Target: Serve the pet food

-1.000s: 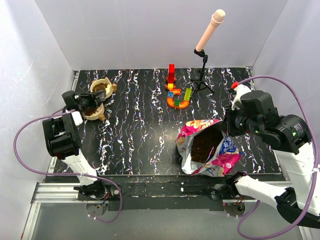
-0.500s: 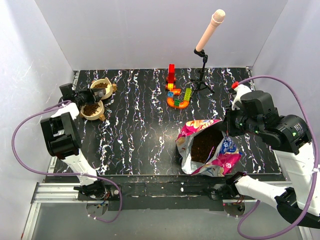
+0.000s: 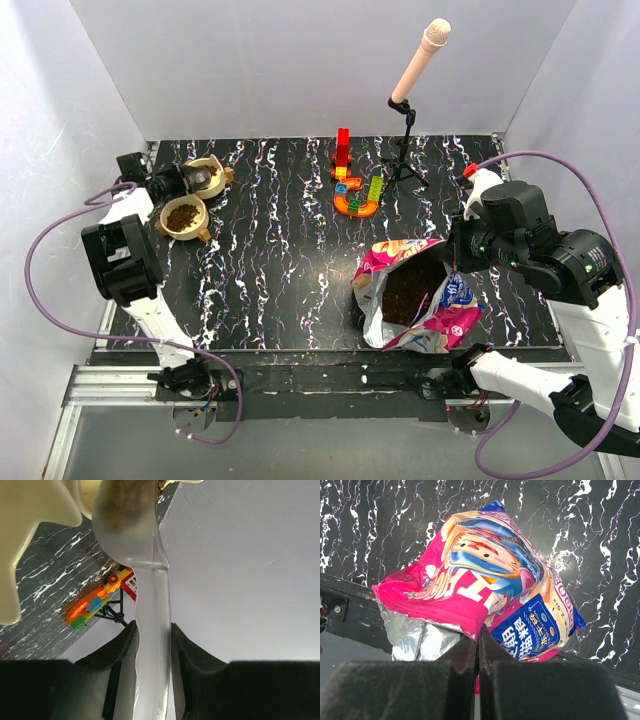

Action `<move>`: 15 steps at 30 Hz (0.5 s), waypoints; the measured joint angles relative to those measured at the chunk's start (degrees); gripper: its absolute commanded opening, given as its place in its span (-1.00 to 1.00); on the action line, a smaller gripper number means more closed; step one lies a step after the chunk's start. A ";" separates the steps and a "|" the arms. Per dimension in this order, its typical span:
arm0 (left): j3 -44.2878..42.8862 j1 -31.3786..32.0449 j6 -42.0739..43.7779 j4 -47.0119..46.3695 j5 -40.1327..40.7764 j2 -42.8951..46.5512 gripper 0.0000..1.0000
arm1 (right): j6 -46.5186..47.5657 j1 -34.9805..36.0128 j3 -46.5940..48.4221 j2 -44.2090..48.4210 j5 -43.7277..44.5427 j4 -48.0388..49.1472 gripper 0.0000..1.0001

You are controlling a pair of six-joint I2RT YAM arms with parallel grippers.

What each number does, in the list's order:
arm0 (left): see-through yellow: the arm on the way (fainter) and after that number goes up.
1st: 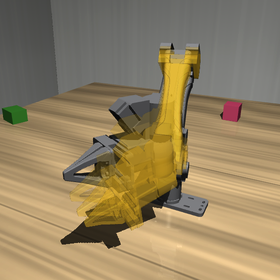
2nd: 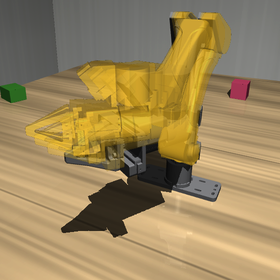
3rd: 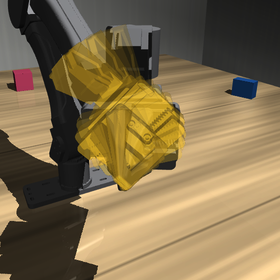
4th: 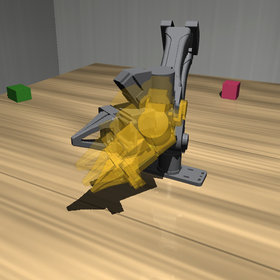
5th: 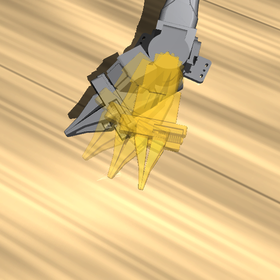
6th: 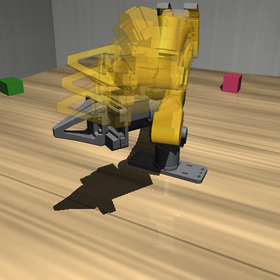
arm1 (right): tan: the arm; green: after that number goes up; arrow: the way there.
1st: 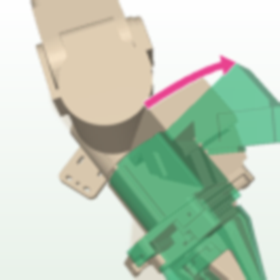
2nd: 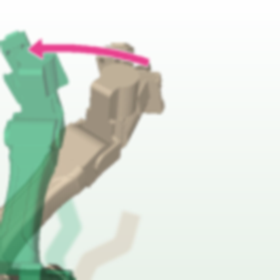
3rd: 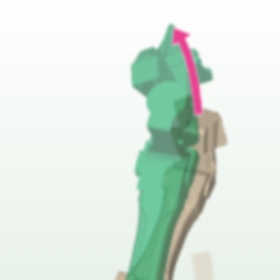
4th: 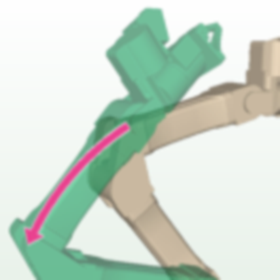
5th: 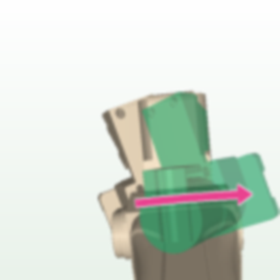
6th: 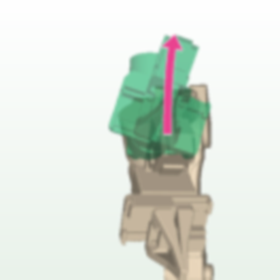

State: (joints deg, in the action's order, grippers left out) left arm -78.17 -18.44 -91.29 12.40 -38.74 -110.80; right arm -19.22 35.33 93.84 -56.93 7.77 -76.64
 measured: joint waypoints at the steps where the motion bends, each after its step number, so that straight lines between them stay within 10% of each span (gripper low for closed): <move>1: -1.18 0.00 -0.31 1.09 0.00 -0.48 -1.00 | 0.00 0.00 0.00 0.00 0.00 0.00 -0.97; 15: -18.93 0.09 -3.28 23.43 2.36 -5.70 -1.00 | 0.00 0.00 0.00 0.00 0.44 0.04 -0.97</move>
State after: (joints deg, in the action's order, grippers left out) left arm -97.10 -18.35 -94.56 35.83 -36.38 -116.51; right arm -19.22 35.33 93.84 -56.93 8.21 -76.60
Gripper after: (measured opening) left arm 0.258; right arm 0.022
